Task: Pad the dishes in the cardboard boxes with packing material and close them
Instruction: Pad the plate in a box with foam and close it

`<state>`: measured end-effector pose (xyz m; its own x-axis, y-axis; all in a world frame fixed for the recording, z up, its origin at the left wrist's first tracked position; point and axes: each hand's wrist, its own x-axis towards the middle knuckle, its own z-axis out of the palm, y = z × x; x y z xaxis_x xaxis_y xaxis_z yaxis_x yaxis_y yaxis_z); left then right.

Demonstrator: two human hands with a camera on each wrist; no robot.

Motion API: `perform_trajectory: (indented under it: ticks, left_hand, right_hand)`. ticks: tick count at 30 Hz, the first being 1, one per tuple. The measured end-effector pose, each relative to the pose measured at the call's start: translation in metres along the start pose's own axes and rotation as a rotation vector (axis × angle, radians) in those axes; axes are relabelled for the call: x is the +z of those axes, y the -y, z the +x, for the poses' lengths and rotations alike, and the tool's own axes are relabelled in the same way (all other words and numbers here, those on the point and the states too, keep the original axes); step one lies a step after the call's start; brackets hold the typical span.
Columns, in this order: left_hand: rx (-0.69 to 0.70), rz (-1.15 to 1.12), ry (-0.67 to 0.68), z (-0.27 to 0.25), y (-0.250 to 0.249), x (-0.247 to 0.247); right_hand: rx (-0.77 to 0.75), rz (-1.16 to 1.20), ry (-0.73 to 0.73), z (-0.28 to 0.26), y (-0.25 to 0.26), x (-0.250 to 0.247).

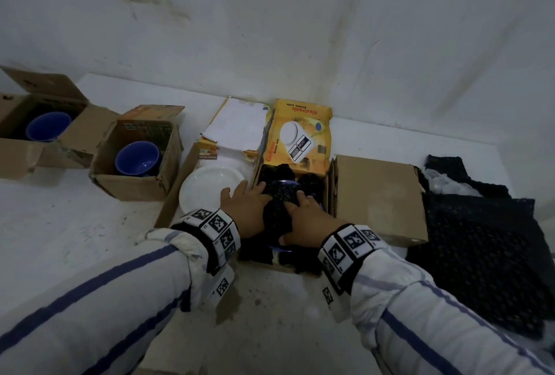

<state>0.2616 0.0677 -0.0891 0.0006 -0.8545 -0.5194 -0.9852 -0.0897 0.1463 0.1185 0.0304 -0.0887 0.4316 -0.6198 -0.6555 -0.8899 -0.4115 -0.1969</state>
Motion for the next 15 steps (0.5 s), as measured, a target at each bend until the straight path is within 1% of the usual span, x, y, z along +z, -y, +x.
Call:
perform_trajectory:
  ticks: [1,2,4,5,6,10,12,15]
  left_hand:
    - [0.006,-0.027,-0.050,-0.001,-0.002,-0.002]
    - [0.017,-0.060,-0.114,-0.003,-0.006,-0.004]
    - [0.051,-0.133,-0.242,-0.004,-0.018,-0.012]
    - [0.073,-0.166,-0.275,-0.005,-0.026,-0.016]
    - [0.096,-0.197,-0.285,-0.005,-0.037,-0.021]
    - [0.178,-0.330,-0.255,-0.002,-0.087,-0.035]
    - [0.225,-0.407,-0.215,0.001,-0.114,-0.036]
    - [0.236,-0.476,-0.144,0.008,-0.156,-0.034]
  right_hand:
    - [-0.019,0.059,-0.052,-0.003,-0.003,-0.004]
    - [-0.035,0.114,-0.143,-0.006,-0.006,-0.008]
    - [-0.054,0.188,-0.389,-0.017,-0.015,-0.017]
    - [-0.047,0.230,-0.474,-0.023,-0.021,-0.021]
    - [-0.031,0.273,-0.527,-0.029,-0.028,-0.025]
    - [0.063,0.382,-0.592,-0.048,-0.067,-0.032]
    - [0.091,0.425,-0.621,-0.058,-0.090,-0.034]
    - [0.130,0.462,-0.679,-0.077,-0.125,-0.040]
